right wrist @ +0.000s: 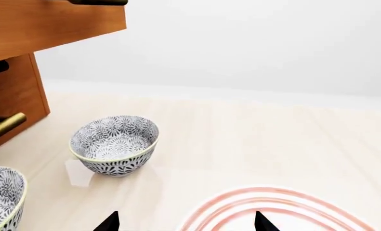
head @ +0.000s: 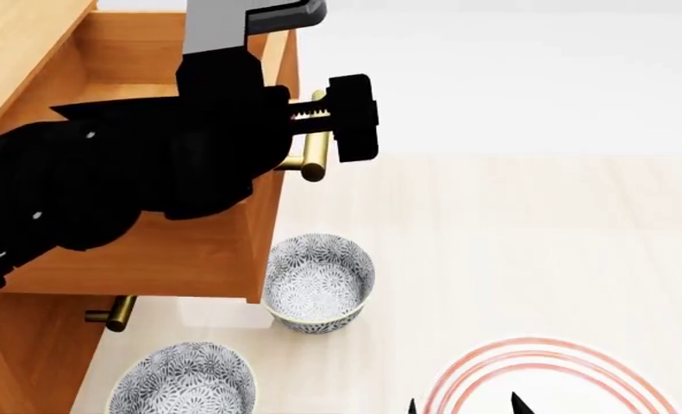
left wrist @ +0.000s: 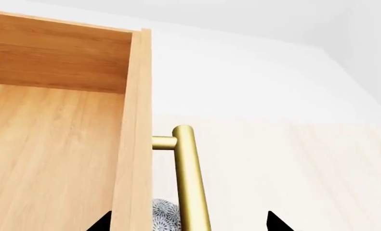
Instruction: Open the top drawer of the cabinet.
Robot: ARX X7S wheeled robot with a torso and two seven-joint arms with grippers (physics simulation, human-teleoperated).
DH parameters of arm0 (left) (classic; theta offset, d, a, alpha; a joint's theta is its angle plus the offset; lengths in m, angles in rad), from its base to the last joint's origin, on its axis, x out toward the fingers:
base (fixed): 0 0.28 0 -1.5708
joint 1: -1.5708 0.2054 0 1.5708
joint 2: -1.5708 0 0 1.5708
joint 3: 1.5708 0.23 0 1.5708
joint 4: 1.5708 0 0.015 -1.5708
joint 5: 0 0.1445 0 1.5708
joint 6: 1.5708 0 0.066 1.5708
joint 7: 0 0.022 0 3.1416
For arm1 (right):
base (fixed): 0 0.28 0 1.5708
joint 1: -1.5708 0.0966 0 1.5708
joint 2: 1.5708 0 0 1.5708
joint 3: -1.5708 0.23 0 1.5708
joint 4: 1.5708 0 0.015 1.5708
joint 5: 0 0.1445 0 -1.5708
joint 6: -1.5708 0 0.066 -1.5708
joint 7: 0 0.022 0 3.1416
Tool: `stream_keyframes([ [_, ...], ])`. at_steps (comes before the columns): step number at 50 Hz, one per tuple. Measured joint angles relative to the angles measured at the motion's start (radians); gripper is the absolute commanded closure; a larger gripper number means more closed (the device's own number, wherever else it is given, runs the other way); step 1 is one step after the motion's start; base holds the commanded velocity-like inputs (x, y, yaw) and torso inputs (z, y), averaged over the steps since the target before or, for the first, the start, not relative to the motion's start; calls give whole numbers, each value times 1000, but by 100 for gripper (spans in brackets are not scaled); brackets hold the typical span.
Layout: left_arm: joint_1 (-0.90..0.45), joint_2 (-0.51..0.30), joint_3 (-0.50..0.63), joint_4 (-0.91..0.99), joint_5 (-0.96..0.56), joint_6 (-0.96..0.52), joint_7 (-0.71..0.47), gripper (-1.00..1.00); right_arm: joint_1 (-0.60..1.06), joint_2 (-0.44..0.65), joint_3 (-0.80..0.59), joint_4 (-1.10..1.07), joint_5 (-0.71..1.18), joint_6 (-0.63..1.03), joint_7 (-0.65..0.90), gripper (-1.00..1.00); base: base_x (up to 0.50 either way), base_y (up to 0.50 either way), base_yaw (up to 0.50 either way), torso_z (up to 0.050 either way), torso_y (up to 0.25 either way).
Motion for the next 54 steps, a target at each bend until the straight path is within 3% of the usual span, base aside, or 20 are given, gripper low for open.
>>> stream_keyframes([
  [47,-111,-25,72,116,-186,38,-95,-100,-51,32,-3,-71,-7,-6,27,-100,0,0,-1,1,4],
  [54,-188,9,4,363,-209,56,-54,-100,-56,38,-5,-88,-8,0,35,-100,0,0,0,0,0],
])
